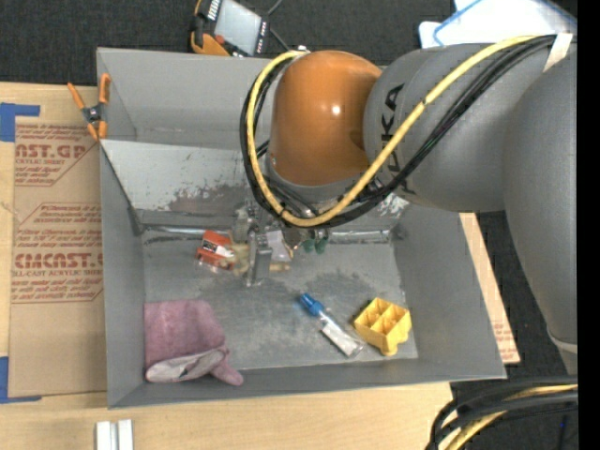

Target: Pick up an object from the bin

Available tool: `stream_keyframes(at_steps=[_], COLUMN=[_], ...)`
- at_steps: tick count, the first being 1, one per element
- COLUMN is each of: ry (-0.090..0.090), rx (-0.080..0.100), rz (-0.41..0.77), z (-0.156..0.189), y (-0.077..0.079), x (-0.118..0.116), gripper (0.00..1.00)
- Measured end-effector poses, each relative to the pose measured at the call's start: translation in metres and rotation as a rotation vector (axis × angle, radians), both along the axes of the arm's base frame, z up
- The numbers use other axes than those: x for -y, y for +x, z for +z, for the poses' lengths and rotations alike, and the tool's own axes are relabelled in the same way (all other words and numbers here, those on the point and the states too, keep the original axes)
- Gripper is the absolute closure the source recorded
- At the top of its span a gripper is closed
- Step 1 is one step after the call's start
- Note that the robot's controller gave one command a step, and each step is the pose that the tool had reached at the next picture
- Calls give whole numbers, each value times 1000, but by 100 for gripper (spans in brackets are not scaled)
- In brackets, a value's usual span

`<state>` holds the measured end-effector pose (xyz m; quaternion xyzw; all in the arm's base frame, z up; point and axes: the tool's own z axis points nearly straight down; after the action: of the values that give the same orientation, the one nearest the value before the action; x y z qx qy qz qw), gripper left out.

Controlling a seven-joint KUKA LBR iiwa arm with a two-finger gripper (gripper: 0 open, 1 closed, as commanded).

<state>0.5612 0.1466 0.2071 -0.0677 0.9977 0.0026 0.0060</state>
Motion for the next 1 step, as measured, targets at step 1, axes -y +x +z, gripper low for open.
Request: stream_keyframes(at_steps=[1], ry=[1], rx=[-4], rz=[-24], z=[-47], y=[-7], x=[-3], gripper=[100])
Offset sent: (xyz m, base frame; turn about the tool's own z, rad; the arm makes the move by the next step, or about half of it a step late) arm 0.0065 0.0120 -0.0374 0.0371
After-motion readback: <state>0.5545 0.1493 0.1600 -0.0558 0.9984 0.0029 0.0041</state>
